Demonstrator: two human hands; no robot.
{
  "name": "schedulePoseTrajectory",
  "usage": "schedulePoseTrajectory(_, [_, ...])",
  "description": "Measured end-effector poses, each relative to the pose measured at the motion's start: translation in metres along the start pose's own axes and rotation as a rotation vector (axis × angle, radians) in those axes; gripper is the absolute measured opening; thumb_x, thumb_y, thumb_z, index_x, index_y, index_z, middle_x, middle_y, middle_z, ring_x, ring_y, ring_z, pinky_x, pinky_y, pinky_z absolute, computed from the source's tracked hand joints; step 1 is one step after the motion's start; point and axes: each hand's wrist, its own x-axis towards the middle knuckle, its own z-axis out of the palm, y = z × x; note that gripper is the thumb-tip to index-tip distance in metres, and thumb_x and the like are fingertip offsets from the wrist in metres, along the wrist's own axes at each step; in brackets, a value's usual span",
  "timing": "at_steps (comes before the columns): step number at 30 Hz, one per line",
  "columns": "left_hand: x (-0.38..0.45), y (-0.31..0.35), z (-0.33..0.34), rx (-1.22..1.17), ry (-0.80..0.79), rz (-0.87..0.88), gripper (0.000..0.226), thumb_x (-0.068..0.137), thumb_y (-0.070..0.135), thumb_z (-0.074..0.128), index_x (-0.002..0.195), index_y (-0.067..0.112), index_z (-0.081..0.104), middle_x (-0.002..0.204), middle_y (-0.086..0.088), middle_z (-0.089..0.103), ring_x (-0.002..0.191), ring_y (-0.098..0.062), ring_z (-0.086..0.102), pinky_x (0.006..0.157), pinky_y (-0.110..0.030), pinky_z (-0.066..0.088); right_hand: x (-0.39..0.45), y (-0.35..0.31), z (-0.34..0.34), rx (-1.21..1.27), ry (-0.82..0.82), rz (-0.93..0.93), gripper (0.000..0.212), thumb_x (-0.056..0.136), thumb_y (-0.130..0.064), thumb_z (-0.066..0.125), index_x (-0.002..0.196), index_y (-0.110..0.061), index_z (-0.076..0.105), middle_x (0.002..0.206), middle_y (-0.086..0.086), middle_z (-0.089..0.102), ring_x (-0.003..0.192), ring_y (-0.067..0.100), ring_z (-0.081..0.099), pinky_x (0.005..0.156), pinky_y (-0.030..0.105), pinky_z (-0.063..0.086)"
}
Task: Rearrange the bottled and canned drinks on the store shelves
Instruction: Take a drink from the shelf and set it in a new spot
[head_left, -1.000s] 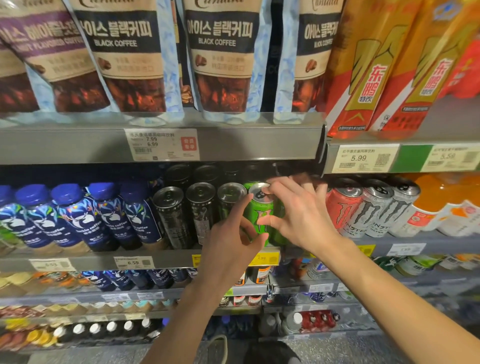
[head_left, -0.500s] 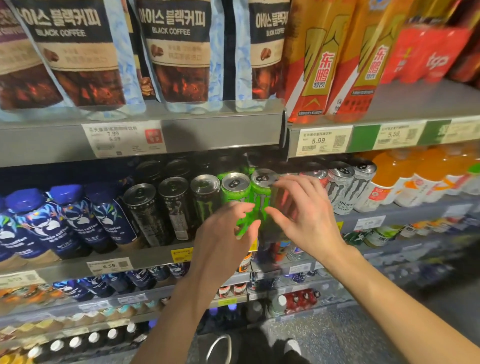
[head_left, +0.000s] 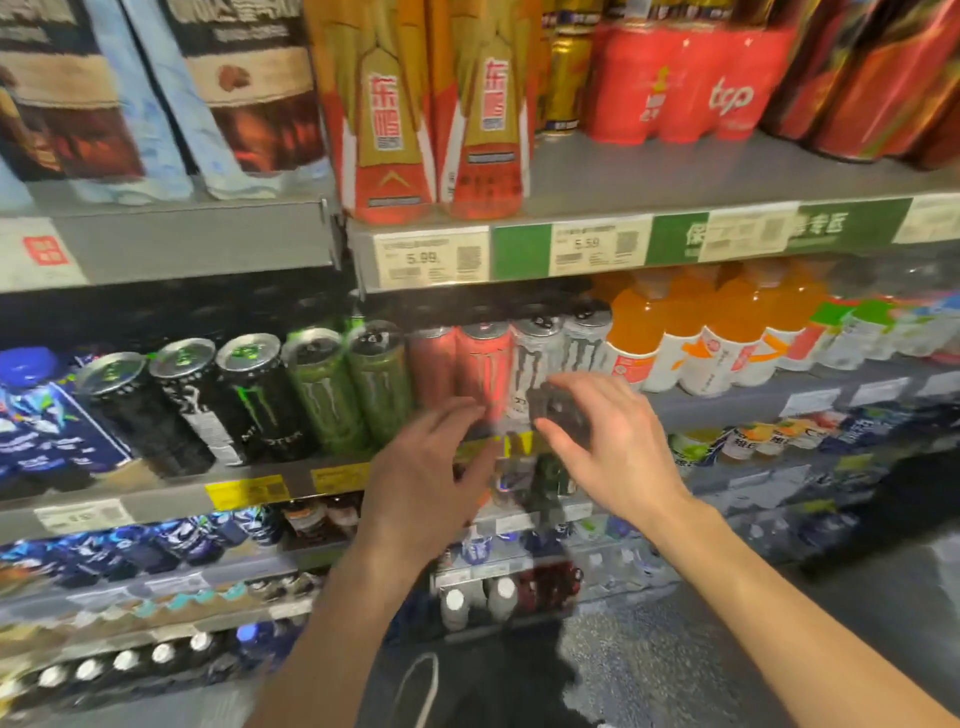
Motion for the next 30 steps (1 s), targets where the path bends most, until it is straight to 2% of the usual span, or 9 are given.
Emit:
schedulePoseTrajectory(3, [-0.001,0.028,0.024,-0.003,0.044,-0.090,0.036,0.093,0.039,0.068,0.126,0.025,0.067,0.129,0.012,0.064,0.119,-0.008,0.057,0.100,-0.026,0.049,-0.014,0.035,-0.023,0.007,0.003,0.003,0.043,0.092,-0.034,0.069,0.129,-0.014,0.064,0.126,0.002,0.068,0.122,0.025,0.059,0.101,0.045,0.046])
schedulePoseTrajectory(6, [-0.007,0.053,0.049,0.027,0.075,-0.170,0.029,0.091,0.034,0.071,0.118,0.023,0.070,0.121,0.010,0.067,0.109,-0.015,0.064,0.088,-0.033,0.054,-0.023,0.074,-0.035,0.080,-0.014,0.052,0.043,0.088,-0.029,0.076,0.128,-0.018,0.066,0.123,0.001,0.070,0.118,0.022,0.063,0.101,0.047,0.050])
schedulePoseTrajectory(9, [-0.019,0.067,0.068,0.052,0.100,-0.226,0.025,0.090,0.033,0.071,0.114,0.023,0.071,0.115,0.008,0.069,0.104,-0.020,0.066,0.084,-0.032,0.050,-0.029,0.097,-0.044,0.233,-0.091,0.070,0.044,0.091,-0.047,0.060,0.130,-0.028,0.064,0.125,-0.006,0.069,0.120,0.016,0.063,0.102,0.046,0.050])
schedulePoseTrajectory(11, [-0.027,0.074,0.075,0.059,0.116,-0.271,0.030,0.091,0.037,0.065,0.117,0.024,0.069,0.115,0.005,0.070,0.103,-0.022,0.067,0.085,-0.031,0.050,-0.032,0.105,-0.050,0.156,-0.127,0.029,0.047,0.092,-0.047,0.056,0.135,-0.031,0.061,0.125,-0.007,0.069,0.119,0.015,0.061,0.103,0.041,0.050])
schedulePoseTrajectory(15, [-0.041,0.084,0.076,0.034,0.142,-0.293,0.034,0.090,0.044,0.060,0.117,0.026,0.069,0.112,0.008,0.069,0.093,-0.018,0.067,0.080,-0.031,0.054,-0.035,0.109,-0.052,0.057,-0.187,0.020,0.050,0.093,-0.042,0.062,0.141,-0.030,0.056,0.125,-0.003,0.067,0.118,0.022,0.058,0.101,0.041,0.046])
schedulePoseTrajectory(17, [-0.048,0.083,0.075,0.029,0.140,-0.275,0.037,0.089,0.044,0.059,0.118,0.024,0.069,0.112,0.008,0.069,0.095,-0.016,0.068,0.079,-0.032,0.057,-0.040,0.108,-0.047,0.063,-0.177,0.039,0.048,0.091,-0.036,0.070,0.137,-0.025,0.061,0.125,0.000,0.068,0.118,0.024,0.058,0.101,0.041,0.045])
schedulePoseTrajectory(20, [-0.056,0.077,0.074,0.070,0.099,-0.286,0.037,0.091,0.042,0.061,0.119,0.020,0.070,0.115,0.006,0.070,0.100,-0.018,0.069,0.077,-0.036,0.059,-0.051,0.103,-0.040,0.076,-0.141,0.005,0.044,0.087,-0.031,0.077,0.128,-0.018,0.066,0.121,0.002,0.071,0.114,0.027,0.064,0.099,0.044,0.052])
schedulePoseTrajectory(25, [-0.071,0.063,0.074,0.103,0.011,-0.388,0.031,0.094,0.038,0.065,0.123,0.027,0.066,0.127,0.013,0.062,0.087,-0.015,0.067,0.070,-0.031,0.048,-0.067,0.089,-0.025,0.101,-0.181,0.006,0.046,0.087,-0.031,0.077,0.130,-0.019,0.065,0.122,-0.002,0.071,0.115,0.022,0.065,0.102,0.043,0.051])
schedulePoseTrajectory(30, [-0.088,0.038,0.087,0.113,-0.040,-0.387,0.033,0.094,0.040,0.064,0.124,0.028,0.066,0.131,0.018,0.059,0.104,-0.009,0.065,0.073,-0.024,0.045,-0.086,0.082,0.000,0.103,-0.200,-0.017,0.045,0.086,-0.027,0.079,0.128,-0.017,0.066,0.117,-0.002,0.073,0.108,0.017,0.068,0.097,0.038,0.053])
